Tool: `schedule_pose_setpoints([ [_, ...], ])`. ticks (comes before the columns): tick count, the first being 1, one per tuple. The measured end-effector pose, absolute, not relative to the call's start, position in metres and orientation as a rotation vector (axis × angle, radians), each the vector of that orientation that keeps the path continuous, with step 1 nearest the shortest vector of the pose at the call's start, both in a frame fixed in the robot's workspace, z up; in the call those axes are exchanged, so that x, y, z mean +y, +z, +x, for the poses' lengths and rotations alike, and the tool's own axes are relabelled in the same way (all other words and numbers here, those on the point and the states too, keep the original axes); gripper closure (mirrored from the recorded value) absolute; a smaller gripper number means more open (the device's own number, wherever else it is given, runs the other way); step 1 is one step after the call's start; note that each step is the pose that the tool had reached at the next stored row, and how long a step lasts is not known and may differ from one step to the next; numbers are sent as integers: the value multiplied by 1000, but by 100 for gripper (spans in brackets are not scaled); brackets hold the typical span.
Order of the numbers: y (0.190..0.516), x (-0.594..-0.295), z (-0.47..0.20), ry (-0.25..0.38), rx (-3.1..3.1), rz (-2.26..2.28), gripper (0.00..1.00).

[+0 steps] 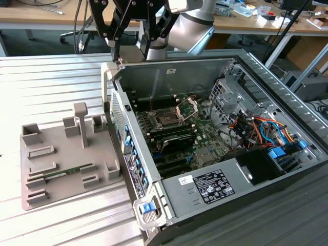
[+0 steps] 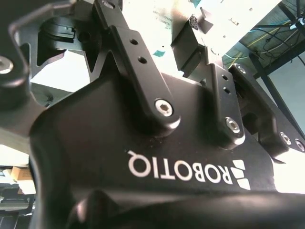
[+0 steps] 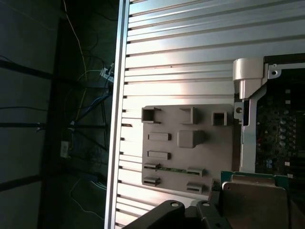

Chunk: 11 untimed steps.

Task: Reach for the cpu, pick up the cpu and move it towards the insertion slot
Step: 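Pick up the cpu and move it towards the insertion slot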

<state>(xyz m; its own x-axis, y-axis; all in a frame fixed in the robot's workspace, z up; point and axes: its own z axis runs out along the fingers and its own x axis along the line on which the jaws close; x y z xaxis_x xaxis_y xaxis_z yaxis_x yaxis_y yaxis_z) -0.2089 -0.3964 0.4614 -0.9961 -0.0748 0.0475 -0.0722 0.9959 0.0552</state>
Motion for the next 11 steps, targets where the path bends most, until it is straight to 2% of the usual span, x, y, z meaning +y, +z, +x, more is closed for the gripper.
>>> schedule_pose_setpoints([
  [11,461,-396,-198,-83,-3089,114,45],
])
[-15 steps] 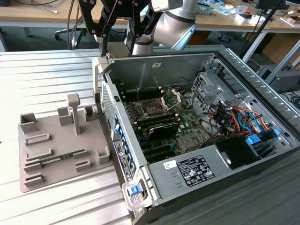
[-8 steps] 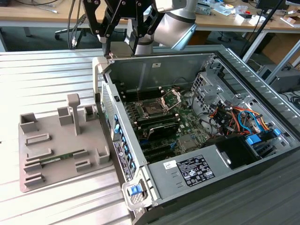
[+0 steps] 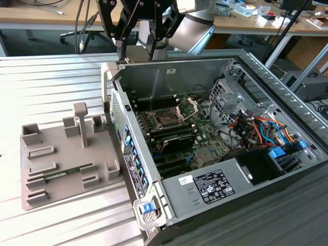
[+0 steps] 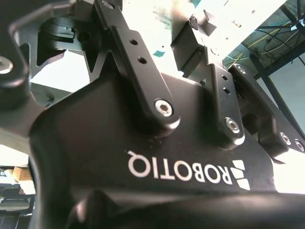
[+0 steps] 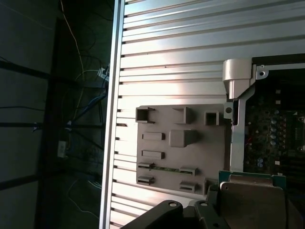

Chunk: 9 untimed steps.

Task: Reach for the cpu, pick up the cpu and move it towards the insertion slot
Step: 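Pick up the cpu and move it towards the insertion slot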

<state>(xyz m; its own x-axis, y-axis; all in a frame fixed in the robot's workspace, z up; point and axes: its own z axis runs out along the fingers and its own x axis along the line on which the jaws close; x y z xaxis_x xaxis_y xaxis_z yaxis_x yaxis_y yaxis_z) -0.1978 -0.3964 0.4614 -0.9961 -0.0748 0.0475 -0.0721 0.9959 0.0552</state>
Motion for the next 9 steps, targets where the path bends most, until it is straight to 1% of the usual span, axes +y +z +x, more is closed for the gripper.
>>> schedule_pose_setpoints([
  [9,461,-396,-185,-83,-3089,114,45],
])
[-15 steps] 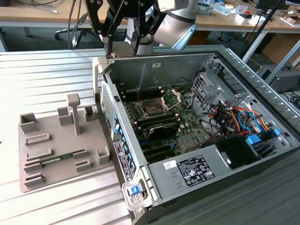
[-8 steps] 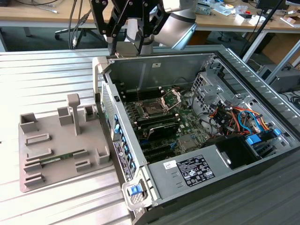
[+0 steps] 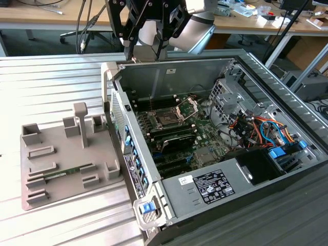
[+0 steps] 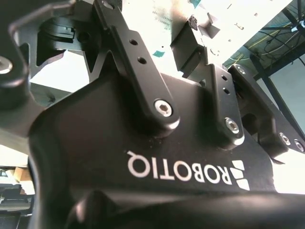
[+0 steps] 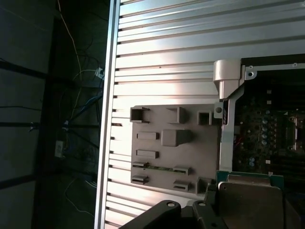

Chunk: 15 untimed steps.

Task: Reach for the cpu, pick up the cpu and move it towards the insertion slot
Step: 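Pick up the cpu and move it towards the insertion slot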

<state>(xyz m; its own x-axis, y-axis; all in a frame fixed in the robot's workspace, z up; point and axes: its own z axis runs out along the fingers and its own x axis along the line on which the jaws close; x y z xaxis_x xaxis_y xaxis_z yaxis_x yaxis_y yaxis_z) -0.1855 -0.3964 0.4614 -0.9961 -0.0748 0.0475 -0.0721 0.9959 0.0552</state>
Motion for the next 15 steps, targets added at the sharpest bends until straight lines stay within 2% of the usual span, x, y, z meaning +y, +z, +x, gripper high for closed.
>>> schedule_pose_setpoints([
  [15,461,-396,-168,-83,-3089,114,45],
])
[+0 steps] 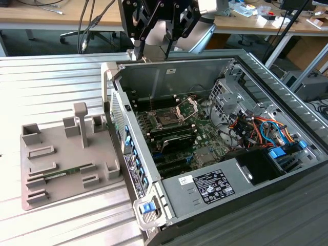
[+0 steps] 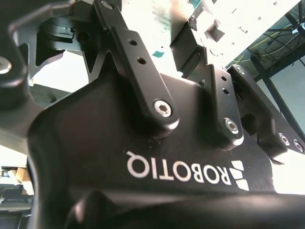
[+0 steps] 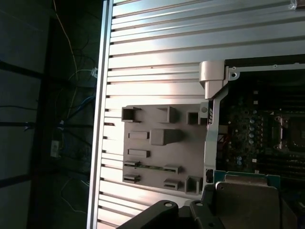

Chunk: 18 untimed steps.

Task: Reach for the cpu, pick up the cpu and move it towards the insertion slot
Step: 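Pick up the cpu and move it towards the insertion slot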

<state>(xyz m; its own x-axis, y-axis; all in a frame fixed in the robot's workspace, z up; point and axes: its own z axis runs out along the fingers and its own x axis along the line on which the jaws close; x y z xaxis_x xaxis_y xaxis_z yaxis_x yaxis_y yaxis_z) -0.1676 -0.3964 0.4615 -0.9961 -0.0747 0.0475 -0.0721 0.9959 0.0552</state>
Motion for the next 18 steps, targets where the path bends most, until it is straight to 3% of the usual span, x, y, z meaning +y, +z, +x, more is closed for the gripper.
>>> schedule_pose_setpoints([
  [18,461,-396,-148,-83,-3089,114,45],
])
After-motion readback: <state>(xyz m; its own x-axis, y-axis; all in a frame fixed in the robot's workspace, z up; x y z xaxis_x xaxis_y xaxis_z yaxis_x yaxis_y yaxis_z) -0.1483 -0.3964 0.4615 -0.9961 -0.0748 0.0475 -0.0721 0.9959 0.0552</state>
